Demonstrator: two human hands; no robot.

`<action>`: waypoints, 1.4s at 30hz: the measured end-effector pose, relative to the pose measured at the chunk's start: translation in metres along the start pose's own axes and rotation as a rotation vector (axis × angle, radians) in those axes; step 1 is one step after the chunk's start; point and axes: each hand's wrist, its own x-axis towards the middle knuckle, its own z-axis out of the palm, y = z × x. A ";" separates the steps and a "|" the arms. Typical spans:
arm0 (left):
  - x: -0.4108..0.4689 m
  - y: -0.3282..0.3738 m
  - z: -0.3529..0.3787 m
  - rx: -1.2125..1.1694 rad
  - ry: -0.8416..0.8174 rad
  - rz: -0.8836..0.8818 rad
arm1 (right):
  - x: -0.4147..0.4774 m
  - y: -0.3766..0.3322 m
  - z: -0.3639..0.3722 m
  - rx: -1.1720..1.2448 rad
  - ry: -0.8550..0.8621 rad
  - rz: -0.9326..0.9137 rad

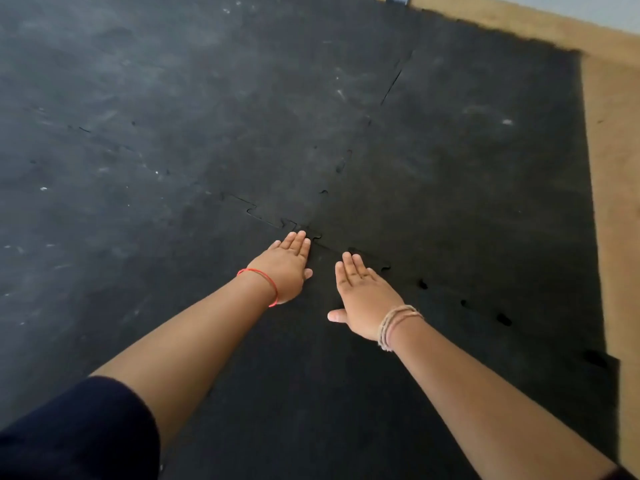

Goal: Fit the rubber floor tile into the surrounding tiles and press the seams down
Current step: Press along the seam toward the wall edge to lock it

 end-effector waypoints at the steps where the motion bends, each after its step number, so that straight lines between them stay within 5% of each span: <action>1: 0.000 0.001 -0.002 0.012 -0.014 -0.013 | 0.000 -0.001 -0.001 -0.008 -0.011 0.014; 11: -0.013 0.018 0.002 -0.041 0.011 -0.042 | -0.018 0.002 0.025 0.175 0.228 0.109; 24: -0.020 0.033 0.016 -0.142 -0.020 -0.052 | -0.024 0.016 0.010 0.087 -0.021 0.139; 29: -0.015 0.056 0.007 -0.056 -0.046 -0.184 | -0.030 0.029 0.024 0.220 0.148 0.051; 34: -0.020 0.113 0.045 -0.103 0.169 0.143 | -0.073 0.052 0.078 0.240 0.387 0.233; 37: -0.017 0.117 0.066 -0.070 0.374 0.087 | -0.088 0.075 0.084 0.183 0.311 0.293; 42: -0.011 0.117 0.069 -0.073 0.433 0.091 | -0.078 0.084 0.067 0.143 0.141 0.263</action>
